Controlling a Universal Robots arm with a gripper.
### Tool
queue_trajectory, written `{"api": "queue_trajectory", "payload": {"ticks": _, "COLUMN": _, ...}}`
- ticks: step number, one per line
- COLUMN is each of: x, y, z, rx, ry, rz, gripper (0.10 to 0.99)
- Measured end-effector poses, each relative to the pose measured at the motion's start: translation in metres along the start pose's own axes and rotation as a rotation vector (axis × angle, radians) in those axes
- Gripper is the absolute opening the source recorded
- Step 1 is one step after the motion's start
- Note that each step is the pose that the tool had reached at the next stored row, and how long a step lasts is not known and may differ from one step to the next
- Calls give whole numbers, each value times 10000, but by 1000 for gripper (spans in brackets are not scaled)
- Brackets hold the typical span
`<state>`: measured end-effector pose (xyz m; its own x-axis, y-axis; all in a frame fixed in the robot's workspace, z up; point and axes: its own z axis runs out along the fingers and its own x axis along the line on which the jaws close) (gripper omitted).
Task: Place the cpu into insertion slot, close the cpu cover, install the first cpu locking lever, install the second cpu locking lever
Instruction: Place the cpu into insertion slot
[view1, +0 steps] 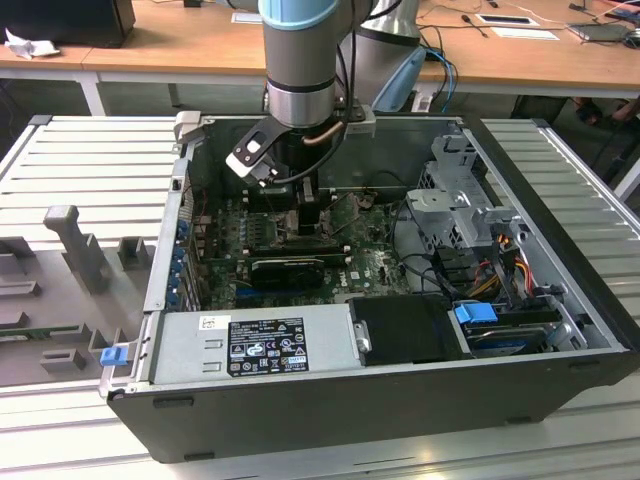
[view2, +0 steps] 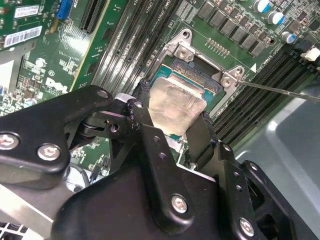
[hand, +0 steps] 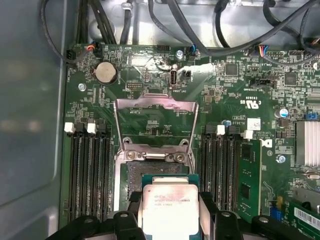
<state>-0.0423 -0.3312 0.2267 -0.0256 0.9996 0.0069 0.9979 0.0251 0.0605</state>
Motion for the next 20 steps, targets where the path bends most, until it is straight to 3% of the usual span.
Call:
{"api": "queue_trajectory", "payload": {"ticks": 7, "x": 39, "y": -7, "z": 60, "rx": 3, "ry": -14, "rz": 352, "gripper": 533}}
{"api": "queue_trajectory", "payload": {"ticks": 20, "x": 91, "y": -9, "z": 179, "rx": 3, "ry": -12, "rz": 365, "gripper": 533}}
